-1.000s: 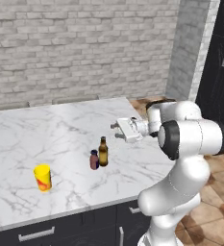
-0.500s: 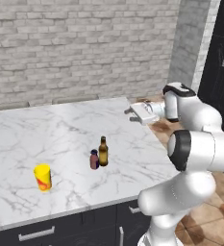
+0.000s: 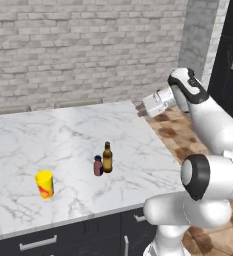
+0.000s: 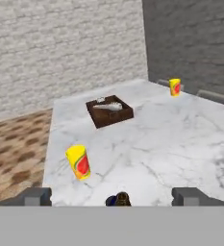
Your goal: Place the drinks on the dining counter in a tight cluster.
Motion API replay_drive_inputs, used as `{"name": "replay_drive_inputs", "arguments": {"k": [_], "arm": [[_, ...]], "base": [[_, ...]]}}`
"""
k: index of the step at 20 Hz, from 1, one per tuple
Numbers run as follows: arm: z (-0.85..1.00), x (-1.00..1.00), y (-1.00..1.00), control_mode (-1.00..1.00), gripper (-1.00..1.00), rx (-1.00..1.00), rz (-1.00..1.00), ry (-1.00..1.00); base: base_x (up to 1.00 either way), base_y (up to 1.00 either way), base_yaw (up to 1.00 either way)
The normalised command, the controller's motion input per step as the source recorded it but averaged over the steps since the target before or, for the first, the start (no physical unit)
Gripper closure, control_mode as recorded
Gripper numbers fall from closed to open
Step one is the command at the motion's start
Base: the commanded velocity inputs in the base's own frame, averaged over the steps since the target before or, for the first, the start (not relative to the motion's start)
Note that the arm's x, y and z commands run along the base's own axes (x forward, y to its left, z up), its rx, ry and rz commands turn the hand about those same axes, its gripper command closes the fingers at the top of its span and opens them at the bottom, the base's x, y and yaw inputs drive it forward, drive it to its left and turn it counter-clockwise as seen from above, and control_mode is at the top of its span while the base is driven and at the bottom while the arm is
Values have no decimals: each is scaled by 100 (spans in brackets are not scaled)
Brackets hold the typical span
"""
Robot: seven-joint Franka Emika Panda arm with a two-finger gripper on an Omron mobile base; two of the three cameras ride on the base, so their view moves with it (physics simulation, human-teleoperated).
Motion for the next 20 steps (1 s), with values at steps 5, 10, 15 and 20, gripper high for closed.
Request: {"name": "replay_drive_inputs", "arguments": {"k": [5, 10, 15, 20], "arm": [[0, -24, -22, -100, -100, -36, -24, 5], [20, -7, -31, -100, -100, -33, -35, 18], [22, 0, -27, -100, -100, -21, -53, 26], [14, 0, -20, -100, -100, -10, -68, 27]], "base": [[0, 0, 0], [0, 0, 0], [0, 0, 0], [0, 0, 0]]}}
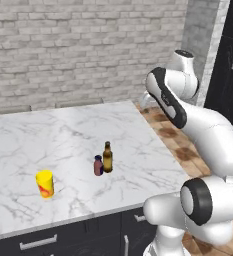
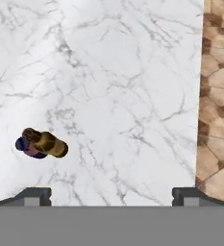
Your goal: Place the drinks on the dining counter in a tight cluster.
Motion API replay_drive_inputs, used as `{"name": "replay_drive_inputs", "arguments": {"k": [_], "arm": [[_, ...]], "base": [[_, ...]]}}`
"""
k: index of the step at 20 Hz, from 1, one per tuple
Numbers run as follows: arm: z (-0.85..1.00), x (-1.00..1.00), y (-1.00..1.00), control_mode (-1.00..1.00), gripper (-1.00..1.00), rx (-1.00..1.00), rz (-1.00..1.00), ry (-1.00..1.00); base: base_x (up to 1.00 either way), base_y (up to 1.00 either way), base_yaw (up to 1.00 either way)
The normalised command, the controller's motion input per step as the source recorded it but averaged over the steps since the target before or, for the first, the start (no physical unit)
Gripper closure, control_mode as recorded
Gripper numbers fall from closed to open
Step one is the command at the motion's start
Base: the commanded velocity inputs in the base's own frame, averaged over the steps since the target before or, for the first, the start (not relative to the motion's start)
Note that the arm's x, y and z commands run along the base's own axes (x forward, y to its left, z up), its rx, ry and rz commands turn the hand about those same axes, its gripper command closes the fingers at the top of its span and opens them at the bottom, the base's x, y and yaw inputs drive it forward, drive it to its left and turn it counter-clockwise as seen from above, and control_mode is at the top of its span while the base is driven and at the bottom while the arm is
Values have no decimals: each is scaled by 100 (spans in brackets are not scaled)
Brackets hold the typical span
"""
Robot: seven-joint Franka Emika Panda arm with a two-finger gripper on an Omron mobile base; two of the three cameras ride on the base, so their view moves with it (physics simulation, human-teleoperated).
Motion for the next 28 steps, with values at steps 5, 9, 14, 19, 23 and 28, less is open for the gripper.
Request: {"name": "replay_drive_inputs", "arguments": {"k": [5, 9, 14, 19, 23, 28], "arm": [[0, -1, -22, -100, -100, -3, -75, 17], [17, -77, -33, -100, -100, 9, -33, -8], [39, -100, -20, -100, -100, 16, 0, -25], [41, -100, -16, -100, -100, 10, 2, -21], [31, -70, -2, -100, -100, 0, -2, -3], [21, -21, 0, -100, -100, 1, -2, -1]], "base": [[0, 0, 0], [0, 0, 0], [0, 0, 0], [0, 0, 0], [0, 0, 0], [0, 0, 0]]}}
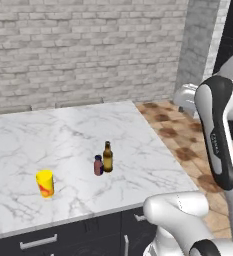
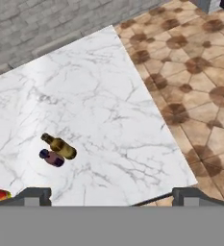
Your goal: Place the drinks on the dining counter in a tight cluster.
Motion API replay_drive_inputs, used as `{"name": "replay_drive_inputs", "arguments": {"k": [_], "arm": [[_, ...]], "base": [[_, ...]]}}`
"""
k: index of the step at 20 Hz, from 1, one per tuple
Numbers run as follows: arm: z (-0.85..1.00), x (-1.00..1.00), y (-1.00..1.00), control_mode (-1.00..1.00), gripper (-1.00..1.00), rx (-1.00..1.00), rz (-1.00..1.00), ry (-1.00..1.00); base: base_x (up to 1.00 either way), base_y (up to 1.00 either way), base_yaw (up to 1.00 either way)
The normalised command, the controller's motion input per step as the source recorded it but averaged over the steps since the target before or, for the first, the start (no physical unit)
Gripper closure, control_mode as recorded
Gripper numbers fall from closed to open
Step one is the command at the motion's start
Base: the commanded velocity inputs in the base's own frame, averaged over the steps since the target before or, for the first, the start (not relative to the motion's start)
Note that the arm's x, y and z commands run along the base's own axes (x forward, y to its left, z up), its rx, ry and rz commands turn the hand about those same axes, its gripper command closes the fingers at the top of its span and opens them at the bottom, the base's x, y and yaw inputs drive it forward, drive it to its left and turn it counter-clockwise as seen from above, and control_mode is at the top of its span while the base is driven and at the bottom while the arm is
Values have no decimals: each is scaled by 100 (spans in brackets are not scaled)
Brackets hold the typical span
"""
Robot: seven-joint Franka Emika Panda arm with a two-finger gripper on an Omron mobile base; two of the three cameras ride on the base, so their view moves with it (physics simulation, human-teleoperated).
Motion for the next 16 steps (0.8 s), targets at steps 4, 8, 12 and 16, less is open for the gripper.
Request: {"name": "replay_drive_inputs", "arguments": {"k": [4, 8, 12, 16], "arm": [[2, -5, 0, -100, -100, 7, 0, 0], [0, 0, 0, 100, -100, 0, 0, 0], [0, 0, 0, 100, -100, 0, 0, 0], [0, 0, 0, 100, -100, 0, 0, 0]], "base": [[0, 0, 0], [-69, -34, -21], [-83, -62, -52], [-64, -46, -62]]}}
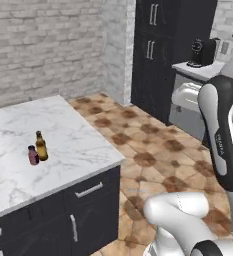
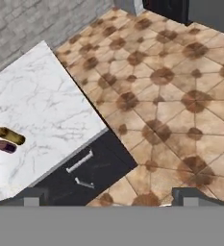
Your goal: Place the drinks on the dining counter in a tight cluster.
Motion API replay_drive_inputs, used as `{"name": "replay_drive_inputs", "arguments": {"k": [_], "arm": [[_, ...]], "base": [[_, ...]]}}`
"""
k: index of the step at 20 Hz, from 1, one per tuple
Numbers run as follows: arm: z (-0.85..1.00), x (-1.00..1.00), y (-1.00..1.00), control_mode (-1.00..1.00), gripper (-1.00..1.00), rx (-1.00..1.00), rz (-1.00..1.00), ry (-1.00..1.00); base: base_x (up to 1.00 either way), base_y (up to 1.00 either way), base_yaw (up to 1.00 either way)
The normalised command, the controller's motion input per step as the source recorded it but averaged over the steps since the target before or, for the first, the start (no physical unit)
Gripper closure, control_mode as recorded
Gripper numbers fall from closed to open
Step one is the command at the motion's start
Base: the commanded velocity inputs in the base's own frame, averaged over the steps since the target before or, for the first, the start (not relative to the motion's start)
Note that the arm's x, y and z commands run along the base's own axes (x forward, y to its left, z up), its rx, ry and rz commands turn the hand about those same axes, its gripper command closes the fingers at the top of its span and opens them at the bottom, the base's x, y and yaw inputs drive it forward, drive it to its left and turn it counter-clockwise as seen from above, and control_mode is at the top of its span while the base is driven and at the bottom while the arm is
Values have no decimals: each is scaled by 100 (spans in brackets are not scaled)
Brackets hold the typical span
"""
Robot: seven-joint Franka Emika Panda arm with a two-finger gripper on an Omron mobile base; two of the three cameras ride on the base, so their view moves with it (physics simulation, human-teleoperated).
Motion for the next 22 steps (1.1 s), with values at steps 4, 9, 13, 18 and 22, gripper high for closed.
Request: {"name": "replay_drive_inputs", "arguments": {"k": [4, 9, 13, 18, 22], "arm": [[0, 0, 0, 100, -100, 0, 0, 0], [0, 0, 0, 100, -100, 0, 0, 0], [0, 0, 0, 100, -100, 0, 0, 0], [0, 0, 0, 100, -100, 0, 0, 0], [0, 0, 0, 100, -100, 0, 0, 0]], "base": [[-42, -10, -78], [-23, 6, -93], [-12, 8, -95], [-1, 6, -98], [0, 3, -100]]}}
